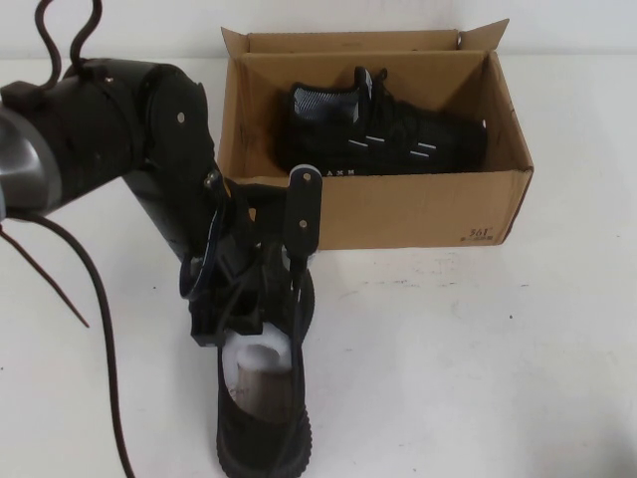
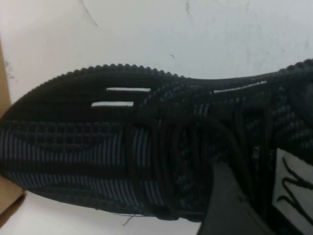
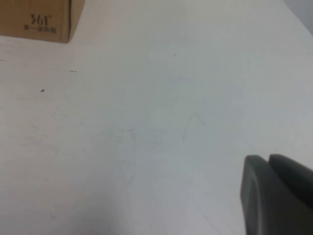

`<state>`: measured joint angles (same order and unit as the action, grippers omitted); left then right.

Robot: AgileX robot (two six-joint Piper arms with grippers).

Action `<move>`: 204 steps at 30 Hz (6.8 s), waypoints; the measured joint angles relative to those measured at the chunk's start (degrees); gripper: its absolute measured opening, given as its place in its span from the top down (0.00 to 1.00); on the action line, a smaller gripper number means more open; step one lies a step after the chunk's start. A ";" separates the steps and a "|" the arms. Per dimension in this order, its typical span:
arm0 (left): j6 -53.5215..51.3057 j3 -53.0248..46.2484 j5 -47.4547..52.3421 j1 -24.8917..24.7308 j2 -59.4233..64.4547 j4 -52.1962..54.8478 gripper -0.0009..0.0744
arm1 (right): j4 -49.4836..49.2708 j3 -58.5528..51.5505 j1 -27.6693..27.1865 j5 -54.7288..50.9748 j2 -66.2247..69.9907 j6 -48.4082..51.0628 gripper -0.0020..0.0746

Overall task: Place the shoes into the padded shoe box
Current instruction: Pick up the shoe from the table, then place the shoe in the shoe box

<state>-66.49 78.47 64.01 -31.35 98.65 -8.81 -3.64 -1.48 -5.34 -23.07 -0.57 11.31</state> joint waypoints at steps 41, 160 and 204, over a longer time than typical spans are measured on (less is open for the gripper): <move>-1.74 0.00 -0.60 0.00 0.16 -1.63 0.66 | 0.00 0.00 0.00 0.00 -0.25 0.00 0.98; 90.75 58.74 -7.29 -1.66 28.04 8.81 0.97 | 0.00 0.00 0.00 0.00 -0.25 0.00 0.98; 92.77 58.96 -5.06 -6.54 31.82 13.74 0.97 | 0.00 0.00 0.00 0.00 -0.25 0.00 0.98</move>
<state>26.28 137.43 58.95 -37.89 130.47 4.93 -3.64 -1.48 -5.34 -23.07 -0.82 11.31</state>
